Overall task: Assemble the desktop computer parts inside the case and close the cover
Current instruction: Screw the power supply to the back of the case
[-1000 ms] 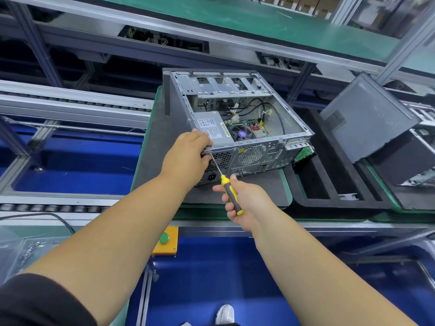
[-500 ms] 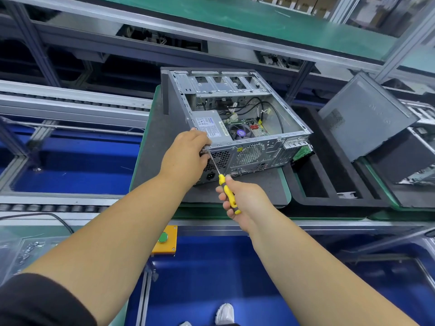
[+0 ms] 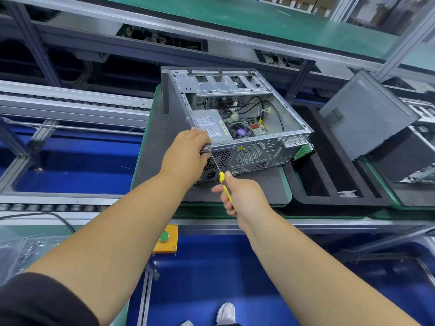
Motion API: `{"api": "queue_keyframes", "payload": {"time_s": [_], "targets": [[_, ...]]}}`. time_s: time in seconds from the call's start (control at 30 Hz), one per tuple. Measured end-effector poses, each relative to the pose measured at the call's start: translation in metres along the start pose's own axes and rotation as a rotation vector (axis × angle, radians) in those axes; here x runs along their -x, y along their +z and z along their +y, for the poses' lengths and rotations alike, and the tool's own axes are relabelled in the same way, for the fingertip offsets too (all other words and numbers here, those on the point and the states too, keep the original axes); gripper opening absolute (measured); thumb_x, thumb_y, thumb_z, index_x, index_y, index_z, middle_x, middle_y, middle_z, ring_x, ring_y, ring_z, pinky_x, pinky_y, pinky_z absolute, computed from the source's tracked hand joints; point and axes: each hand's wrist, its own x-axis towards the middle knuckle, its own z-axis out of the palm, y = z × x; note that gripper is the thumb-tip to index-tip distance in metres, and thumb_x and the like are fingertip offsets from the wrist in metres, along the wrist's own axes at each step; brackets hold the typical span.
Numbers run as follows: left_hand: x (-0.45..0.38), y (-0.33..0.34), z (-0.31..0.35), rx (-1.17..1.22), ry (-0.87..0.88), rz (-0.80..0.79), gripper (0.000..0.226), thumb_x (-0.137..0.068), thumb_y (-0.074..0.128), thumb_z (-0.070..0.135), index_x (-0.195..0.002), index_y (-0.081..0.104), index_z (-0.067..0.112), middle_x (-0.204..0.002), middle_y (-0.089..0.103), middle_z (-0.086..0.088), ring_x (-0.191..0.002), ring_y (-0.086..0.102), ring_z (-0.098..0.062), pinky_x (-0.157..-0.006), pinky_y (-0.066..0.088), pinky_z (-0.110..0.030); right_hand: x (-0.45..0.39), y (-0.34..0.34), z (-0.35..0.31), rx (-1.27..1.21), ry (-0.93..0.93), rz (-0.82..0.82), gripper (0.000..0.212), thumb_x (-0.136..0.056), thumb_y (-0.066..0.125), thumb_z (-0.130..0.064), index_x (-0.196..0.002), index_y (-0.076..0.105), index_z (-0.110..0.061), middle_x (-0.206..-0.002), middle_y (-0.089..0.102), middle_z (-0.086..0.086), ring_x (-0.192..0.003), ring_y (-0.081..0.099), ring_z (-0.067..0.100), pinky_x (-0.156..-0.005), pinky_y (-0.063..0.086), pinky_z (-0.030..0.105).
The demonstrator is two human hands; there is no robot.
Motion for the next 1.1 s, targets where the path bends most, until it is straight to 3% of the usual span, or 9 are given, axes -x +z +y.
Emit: {"api": "queue_keyframes", "payload": {"time_s": [0.13,0.23,0.33,0.47,0.6,0.73,0.87,1.0,1.1], "targets": [[0.0,-0.001,0.0,0.007,0.021,0.003,0.029,-0.085,0.07,0.013,-0.114,0.065,0.015,-0.127,0.06,0.002,-0.126,0.044,-0.025,-0.094,0.04,-0.034,-0.001,-0.004,0.001,-0.286,0.167,-0.188,0.053,-0.106,0.038,-0.043,-0.088,0.069,-0.003,-0.05,0.046,-0.003,-0.038,0.031,0.006,-0.037,0.023,0.017],[0.0,-0.001,-0.001,0.009,0.02,0.001,0.029,-0.086,0.07,0.013,-0.115,0.065,0.015,-0.128,0.06,0.002,-0.128,0.042,-0.024,-0.093,0.041,-0.036,0.001,-0.005,0.003,-0.354,0.164,-0.185,0.038,-0.098,0.057,-0.041,-0.09,0.062,-0.005,-0.058,0.048,0.001,-0.04,0.035,0.007,-0.037,0.025,0.017],[0.0,-0.001,-0.001,0.01,0.016,-0.007,0.029,-0.086,0.069,0.013,-0.115,0.064,0.015,-0.128,0.06,0.002,-0.129,0.042,-0.024,-0.093,0.042,-0.037,0.002,-0.002,0.004,-0.176,0.041,-0.059,0.025,-0.091,0.07,-0.033,-0.092,0.059,-0.011,-0.067,0.051,0.003,-0.046,0.04,0.01,-0.042,0.03,0.02],[0.001,0.0,-0.001,0.016,0.015,0.002,0.029,-0.086,0.07,0.013,-0.114,0.065,0.016,-0.127,0.06,0.003,-0.129,0.042,-0.024,-0.094,0.043,-0.039,-0.002,0.0,0.005,0.054,-0.03,0.095,0.037,-0.098,0.057,-0.044,-0.08,0.064,-0.012,-0.061,0.058,-0.002,-0.047,0.04,0.011,-0.045,0.032,0.023],[0.001,0.001,-0.002,0.016,0.018,0.008,0.029,-0.085,0.071,0.013,-0.114,0.065,0.016,-0.128,0.06,0.003,-0.128,0.043,-0.024,-0.094,0.042,-0.037,-0.003,-0.003,-0.001,-0.206,0.158,-0.068,0.049,-0.102,0.045,-0.047,-0.081,0.065,-0.008,-0.05,0.046,-0.004,-0.036,0.025,0.006,-0.035,0.019,0.018],[0.001,0.002,-0.001,0.018,0.015,0.015,0.029,-0.085,0.071,0.014,-0.114,0.065,0.016,-0.128,0.06,0.004,-0.128,0.042,-0.023,-0.092,0.043,-0.037,-0.003,-0.013,-0.004,-0.436,0.303,-0.235,0.046,-0.102,0.047,-0.046,-0.091,0.063,-0.005,-0.053,0.045,-0.002,-0.036,0.028,0.004,-0.035,0.019,0.015],[0.001,0.002,-0.001,0.019,0.007,0.005,0.029,-0.086,0.07,0.013,-0.114,0.065,0.016,-0.129,0.06,0.002,-0.131,0.041,-0.023,-0.095,0.044,-0.039,0.001,-0.007,0.002,-0.205,0.09,-0.115,0.026,-0.091,0.069,-0.037,-0.09,0.059,-0.013,-0.067,0.047,0.001,-0.043,0.038,0.008,-0.04,0.029,0.017],[0.001,0.003,-0.001,0.016,-0.001,0.005,0.029,-0.087,0.069,0.014,-0.115,0.064,0.016,-0.13,0.059,0.004,-0.133,0.039,-0.022,-0.094,0.043,-0.038,0.0,-0.004,0.009,0.219,-0.218,0.119,0.038,-0.095,0.06,-0.041,-0.08,0.06,-0.005,-0.061,0.054,-0.001,-0.054,0.046,0.015,-0.056,0.041,0.028],[0.002,0.003,-0.001,0.032,0.002,0.012,0.028,-0.087,0.069,0.013,-0.114,0.065,0.016,-0.13,0.06,0.003,-0.133,0.039,-0.022,-0.095,0.044,-0.038,0.0,-0.002,0.004,0.19,-0.156,0.1,0.04,-0.099,0.055,-0.039,-0.078,0.064,-0.006,-0.057,0.054,-0.002,-0.048,0.044,0.014,-0.05,0.038,0.025]]}}
